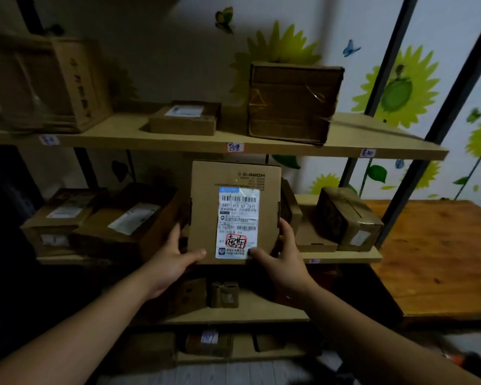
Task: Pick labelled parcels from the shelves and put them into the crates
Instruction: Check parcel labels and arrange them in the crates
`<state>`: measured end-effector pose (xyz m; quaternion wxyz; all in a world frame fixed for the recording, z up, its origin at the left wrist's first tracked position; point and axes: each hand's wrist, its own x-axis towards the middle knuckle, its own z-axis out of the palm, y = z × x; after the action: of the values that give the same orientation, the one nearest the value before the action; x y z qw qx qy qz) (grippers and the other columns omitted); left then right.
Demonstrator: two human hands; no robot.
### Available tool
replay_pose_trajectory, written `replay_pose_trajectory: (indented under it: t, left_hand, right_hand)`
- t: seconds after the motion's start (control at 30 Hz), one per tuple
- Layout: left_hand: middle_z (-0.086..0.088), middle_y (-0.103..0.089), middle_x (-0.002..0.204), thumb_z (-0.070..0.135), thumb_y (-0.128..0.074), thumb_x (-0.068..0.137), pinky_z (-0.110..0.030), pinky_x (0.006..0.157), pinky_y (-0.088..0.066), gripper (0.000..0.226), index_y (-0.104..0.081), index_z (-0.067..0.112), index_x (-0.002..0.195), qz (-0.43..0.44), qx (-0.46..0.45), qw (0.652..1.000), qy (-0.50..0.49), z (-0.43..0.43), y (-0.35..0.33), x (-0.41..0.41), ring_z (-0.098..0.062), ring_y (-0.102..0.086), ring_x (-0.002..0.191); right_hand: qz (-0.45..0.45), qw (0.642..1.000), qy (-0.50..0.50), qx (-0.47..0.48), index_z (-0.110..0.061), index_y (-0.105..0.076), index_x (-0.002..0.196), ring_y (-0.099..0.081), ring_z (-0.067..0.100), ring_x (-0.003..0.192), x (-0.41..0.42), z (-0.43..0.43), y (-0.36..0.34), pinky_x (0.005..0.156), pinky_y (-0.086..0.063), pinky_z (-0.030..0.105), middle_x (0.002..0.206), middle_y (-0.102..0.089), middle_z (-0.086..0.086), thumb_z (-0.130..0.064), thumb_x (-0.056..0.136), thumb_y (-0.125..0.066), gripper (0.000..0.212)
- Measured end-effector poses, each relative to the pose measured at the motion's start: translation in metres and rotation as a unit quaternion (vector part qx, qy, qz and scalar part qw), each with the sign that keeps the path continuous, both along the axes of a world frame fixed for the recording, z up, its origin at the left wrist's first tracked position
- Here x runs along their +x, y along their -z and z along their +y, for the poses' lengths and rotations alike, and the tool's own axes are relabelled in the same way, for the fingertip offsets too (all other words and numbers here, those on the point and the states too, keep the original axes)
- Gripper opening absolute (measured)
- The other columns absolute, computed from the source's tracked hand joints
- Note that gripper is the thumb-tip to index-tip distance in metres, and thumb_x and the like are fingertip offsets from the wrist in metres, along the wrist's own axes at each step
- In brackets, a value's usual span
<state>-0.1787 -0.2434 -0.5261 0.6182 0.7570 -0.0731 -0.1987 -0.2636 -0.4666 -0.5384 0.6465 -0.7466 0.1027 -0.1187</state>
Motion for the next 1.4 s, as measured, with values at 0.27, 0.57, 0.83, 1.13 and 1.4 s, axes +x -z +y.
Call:
replay_pose_trajectory:
  t: [0.27,0.57,0.83,1.13,1.4]
  left_hand:
    - [-0.001,-0.034,0.151,0.021,-0.069,0.083,-0.048,0.112,-0.029,0.094,-0.003,0.038,0.149,-0.006,0.002,1.000,-0.004,-0.039,0.009,-0.030,-0.023,-0.036,0.136]
    - [0.002,-0.045,0.139,0.019,-0.063,0.088,-0.032,0.096,-0.038,0.082,-0.011,0.035,0.149,0.020,-0.006,0.989,0.149,-0.131,0.015,-0.097,-0.016,-0.048,0.115]
    - [-0.004,-0.038,0.149,0.030,-0.063,0.087,-0.040,0.110,-0.032,0.086,-0.004,0.029,0.150,0.029,0.028,0.958,0.284,-0.216,0.009,-0.203,-0.023,-0.042,0.130]
    - [-0.003,-0.033,0.151,0.036,-0.067,0.084,-0.038,0.106,-0.036,0.087,-0.010,0.030,0.150,-0.046,0.057,0.931,0.356,-0.334,-0.001,-0.342,-0.025,-0.040,0.133]
    - [-0.005,-0.025,0.155,0.026,-0.060,0.090,-0.023,0.088,-0.034,0.082,-0.006,0.023,0.152,-0.023,0.070,0.916,0.393,-0.446,0.013,-0.472,-0.022,-0.035,0.135]
  right_hand:
    - [0.029,0.999,-0.017,-0.033,-0.046,-0.011,0.148,-0.047,0.018,0.128,-0.024,-0.041,0.007,0.102,-0.048,0.047,0.134,-0.043,-0.013,-0.026,0.080,-0.076,0.096]
    - [0.073,0.989,0.132,-0.007,-0.038,-0.017,0.151,-0.053,0.016,0.124,-0.144,-0.103,0.021,0.097,-0.052,0.039,0.139,-0.049,-0.004,-0.021,0.081,-0.077,0.094]
    - [0.040,0.961,0.274,0.019,-0.042,-0.032,0.141,-0.064,0.015,0.112,-0.300,-0.147,0.015,0.092,-0.055,0.040,0.124,-0.065,0.001,-0.011,0.080,-0.077,0.082]
    - [0.039,0.940,0.338,-0.028,-0.039,-0.031,0.134,-0.065,0.001,0.089,-0.474,-0.225,-0.012,0.063,-0.055,0.016,0.109,-0.060,-0.009,-0.011,0.086,-0.071,0.069]
    - [0.085,0.921,0.379,-0.030,-0.036,-0.027,0.147,-0.062,0.015,0.108,-0.603,-0.330,0.004,0.057,-0.054,0.018,0.127,-0.056,-0.002,-0.020,0.082,-0.075,0.082]
